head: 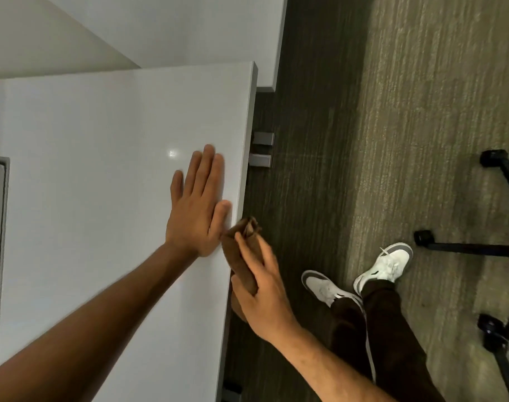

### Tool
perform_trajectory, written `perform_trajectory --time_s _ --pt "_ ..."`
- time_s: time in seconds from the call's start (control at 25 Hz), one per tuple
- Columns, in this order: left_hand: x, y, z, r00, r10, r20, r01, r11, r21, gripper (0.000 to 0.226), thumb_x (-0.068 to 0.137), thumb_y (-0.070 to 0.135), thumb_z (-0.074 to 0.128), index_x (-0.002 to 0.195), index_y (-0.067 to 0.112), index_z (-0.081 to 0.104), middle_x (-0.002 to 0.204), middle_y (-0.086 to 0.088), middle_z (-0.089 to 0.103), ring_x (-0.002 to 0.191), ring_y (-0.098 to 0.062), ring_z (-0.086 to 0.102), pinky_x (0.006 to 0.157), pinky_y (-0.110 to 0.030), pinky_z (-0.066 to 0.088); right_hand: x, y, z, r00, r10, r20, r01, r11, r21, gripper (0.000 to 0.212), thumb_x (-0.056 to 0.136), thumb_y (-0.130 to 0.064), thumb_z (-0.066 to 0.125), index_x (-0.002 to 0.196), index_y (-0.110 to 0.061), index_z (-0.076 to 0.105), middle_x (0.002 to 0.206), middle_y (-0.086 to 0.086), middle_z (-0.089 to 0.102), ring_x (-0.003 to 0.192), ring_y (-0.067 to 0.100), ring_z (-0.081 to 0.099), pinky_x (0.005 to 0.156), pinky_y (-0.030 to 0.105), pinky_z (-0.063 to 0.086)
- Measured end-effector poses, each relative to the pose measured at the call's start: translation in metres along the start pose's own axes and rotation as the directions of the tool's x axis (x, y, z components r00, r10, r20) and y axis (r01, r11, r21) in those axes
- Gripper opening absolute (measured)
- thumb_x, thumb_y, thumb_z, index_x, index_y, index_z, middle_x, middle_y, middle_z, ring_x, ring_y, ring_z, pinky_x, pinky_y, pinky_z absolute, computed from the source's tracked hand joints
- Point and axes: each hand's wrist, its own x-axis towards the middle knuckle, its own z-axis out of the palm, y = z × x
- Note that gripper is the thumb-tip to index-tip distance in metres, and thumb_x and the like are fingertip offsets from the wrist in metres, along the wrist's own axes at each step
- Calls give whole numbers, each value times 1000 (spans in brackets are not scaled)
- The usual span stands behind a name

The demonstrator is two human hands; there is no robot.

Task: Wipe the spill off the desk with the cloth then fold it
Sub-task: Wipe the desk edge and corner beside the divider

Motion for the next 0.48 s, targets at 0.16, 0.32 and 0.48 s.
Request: perform_trajectory --time_s 0.16,0.32,0.48 --pt "-1 -2 1 1000 -2 6 2 1000 17 75 105 50 17 167 10 5 176 -13 1 164 -30 -1 129 -60 3 -15 7 3 1000 -11 -25 11 1000 15 68 98 -16 63 154 -43 36 166 -5 22 144 3 29 118 38 40" --pt "-2 -2 3 1000 0 5 0 1000 19 75 104 51 15 167 12 3 177 -11 -2 164 -28 -4 129 -60 1 27 -2 -11 989 -54 -139 64 995 71 60 94 -6 68 148 -24 49 158 6 37 145 10 38 116 29 41" --pt "-2 -6 6 1000 -3 1 3 1000 16 74 105 55 11 168 15 2 177 -10 -2 164 -26 -3 130 -57 0 109 -34 -41 955 -38 -295 74 991 111 55 94 -6 67 145 -18 51 145 7 49 130 10 50 100 3 41"
